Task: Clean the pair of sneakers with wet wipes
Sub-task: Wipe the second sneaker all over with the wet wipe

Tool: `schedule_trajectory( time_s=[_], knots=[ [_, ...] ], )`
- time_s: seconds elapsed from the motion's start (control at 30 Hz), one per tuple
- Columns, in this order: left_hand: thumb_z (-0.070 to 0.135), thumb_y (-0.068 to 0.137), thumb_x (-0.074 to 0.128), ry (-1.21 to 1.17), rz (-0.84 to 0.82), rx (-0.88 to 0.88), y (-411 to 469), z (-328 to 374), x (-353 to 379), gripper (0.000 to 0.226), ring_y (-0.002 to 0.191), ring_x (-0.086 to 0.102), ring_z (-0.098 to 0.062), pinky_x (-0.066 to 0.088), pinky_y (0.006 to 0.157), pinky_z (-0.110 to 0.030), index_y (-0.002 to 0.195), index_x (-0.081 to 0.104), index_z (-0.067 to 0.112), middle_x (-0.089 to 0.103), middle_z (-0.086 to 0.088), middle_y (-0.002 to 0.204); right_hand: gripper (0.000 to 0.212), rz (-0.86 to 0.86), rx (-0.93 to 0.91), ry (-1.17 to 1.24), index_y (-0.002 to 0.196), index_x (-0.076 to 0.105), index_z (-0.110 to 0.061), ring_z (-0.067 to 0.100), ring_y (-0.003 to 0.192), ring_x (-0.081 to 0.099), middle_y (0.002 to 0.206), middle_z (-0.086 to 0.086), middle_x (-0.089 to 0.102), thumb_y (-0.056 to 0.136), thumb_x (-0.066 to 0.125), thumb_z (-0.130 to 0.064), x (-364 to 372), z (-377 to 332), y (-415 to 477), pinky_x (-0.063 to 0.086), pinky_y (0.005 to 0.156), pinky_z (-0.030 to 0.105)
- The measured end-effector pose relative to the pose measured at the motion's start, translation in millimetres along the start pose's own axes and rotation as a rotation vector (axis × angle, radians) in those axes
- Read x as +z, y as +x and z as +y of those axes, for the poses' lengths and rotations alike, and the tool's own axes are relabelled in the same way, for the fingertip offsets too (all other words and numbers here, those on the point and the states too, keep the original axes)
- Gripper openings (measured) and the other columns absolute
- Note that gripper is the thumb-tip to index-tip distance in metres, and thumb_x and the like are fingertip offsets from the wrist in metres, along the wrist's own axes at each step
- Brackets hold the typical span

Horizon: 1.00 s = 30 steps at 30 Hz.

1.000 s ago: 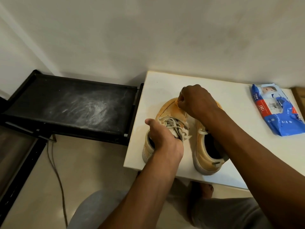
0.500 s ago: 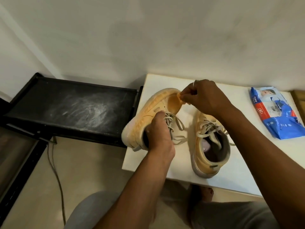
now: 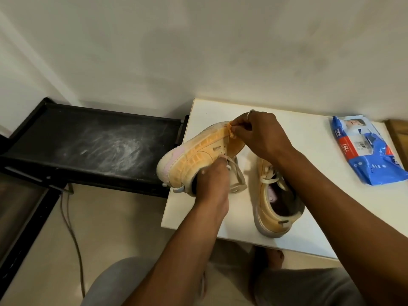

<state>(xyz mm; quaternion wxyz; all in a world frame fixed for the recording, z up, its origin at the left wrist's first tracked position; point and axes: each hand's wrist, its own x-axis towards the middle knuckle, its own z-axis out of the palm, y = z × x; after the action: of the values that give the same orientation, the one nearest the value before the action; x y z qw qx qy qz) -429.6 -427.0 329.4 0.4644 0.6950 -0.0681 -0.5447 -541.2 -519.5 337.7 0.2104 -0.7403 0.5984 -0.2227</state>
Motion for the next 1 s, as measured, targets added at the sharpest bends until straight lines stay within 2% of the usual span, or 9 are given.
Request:
schedule_trajectory(
  time_s=[0.1,0.13,0.2,0.33,0.43,0.63,0.77,0.87,1.0],
  knots=[
    [0.036,0.088,0.065,0.085,-0.021,0.011,0.1,-5.1,1.0,0.013,0.078,0.052,-0.010,0.038,0.054,-0.019,0.088,0.053,0.031,0.054,0.005,0.091,0.016,-0.028,-0.019,0.050,0.102,0.074,-0.021,0.009,0.086,0.061,0.096,-0.006,0.070,0.092,0.061,-0.022,-0.8,-5.3,-4.2,0.043,0.072,0.018],
    [0.036,0.088,0.066,0.104,-0.012,0.020,0.7,-6.1,1.9,0.013,0.082,0.054,-0.011,0.038,0.055,-0.020,0.092,0.056,0.030,0.057,0.004,0.095,0.015,-0.042,-0.046,0.068,0.102,0.074,-0.021,0.006,0.085,0.059,0.096,-0.007,0.069,0.093,0.062,-0.022,-0.6,-8.6,-6.4,0.041,0.071,0.014],
    [0.038,0.085,0.069,0.121,0.015,0.024,2.1,-5.6,2.4,0.038,0.094,0.057,-0.014,0.039,0.057,-0.019,0.117,0.055,0.021,0.058,0.001,0.108,0.015,-0.106,-0.115,0.088,0.102,0.074,-0.021,0.002,0.087,0.057,0.097,-0.012,0.067,0.094,0.062,-0.020,2.6,-17.7,-11.1,0.039,0.072,0.010],
    [0.040,0.089,0.065,0.116,0.001,-0.086,3.0,0.3,3.7,0.059,0.090,0.043,-0.011,0.037,0.063,-0.020,0.135,0.038,0.016,0.047,-0.001,0.113,0.017,-0.158,-0.241,0.040,0.101,0.074,-0.023,0.002,0.090,0.056,0.098,-0.011,0.065,0.093,0.062,-0.014,8.8,-23.5,-12.2,0.041,0.077,0.007],
    [0.042,0.087,0.066,0.134,0.022,0.007,5.8,-6.1,3.6,0.062,0.091,0.046,-0.011,0.034,0.056,-0.015,0.136,0.041,0.013,0.052,-0.001,0.121,0.017,-0.067,-0.227,-0.010,0.099,0.074,-0.024,0.005,0.095,0.056,0.097,-0.012,0.063,0.091,0.063,-0.013,3.2,-10.3,-7.6,0.049,0.085,0.023],
    [0.036,0.094,0.059,0.166,-0.042,0.048,-8.2,-4.7,3.2,0.038,0.069,0.046,-0.009,0.038,0.039,-0.008,0.126,0.048,0.018,0.056,0.001,0.111,0.018,-0.074,-0.345,0.045,0.098,0.076,-0.021,0.005,0.094,0.055,0.097,-0.011,0.064,0.088,0.068,-0.008,8.2,-15.9,-16.3,0.051,0.085,0.028],
    [0.032,0.099,0.050,0.179,-0.129,0.020,-8.7,-6.6,-0.6,0.015,0.074,0.048,-0.012,0.049,0.066,-0.012,0.096,0.050,0.017,0.052,-0.003,0.093,0.017,-0.118,-0.485,0.023,0.098,0.076,-0.022,0.012,0.094,0.057,0.099,-0.010,0.068,0.087,0.070,-0.011,8.3,-20.0,-17.4,0.051,0.078,0.027],
    [0.036,0.093,0.060,0.130,-0.050,0.016,-15.2,-1.8,1.8,0.035,0.072,0.045,-0.008,0.036,0.038,-0.006,0.121,0.049,0.017,0.056,0.001,0.102,0.017,0.004,-0.408,-0.140,0.097,0.076,-0.028,0.014,0.092,0.054,0.097,-0.012,0.068,0.087,0.070,-0.017,2.2,-5.8,-11.4,0.052,0.074,0.036],
    [0.037,0.090,0.064,0.079,-0.023,-0.005,-15.7,-1.7,4.1,0.053,0.084,0.047,-0.008,0.035,0.041,-0.008,0.132,0.040,0.014,0.054,-0.001,0.114,0.018,-0.007,-0.395,-0.067,0.097,0.076,-0.028,0.010,0.092,0.054,0.098,-0.013,0.068,0.086,0.070,-0.015,4.2,-8.4,-17.2,0.051,0.077,0.033]
  ],
)
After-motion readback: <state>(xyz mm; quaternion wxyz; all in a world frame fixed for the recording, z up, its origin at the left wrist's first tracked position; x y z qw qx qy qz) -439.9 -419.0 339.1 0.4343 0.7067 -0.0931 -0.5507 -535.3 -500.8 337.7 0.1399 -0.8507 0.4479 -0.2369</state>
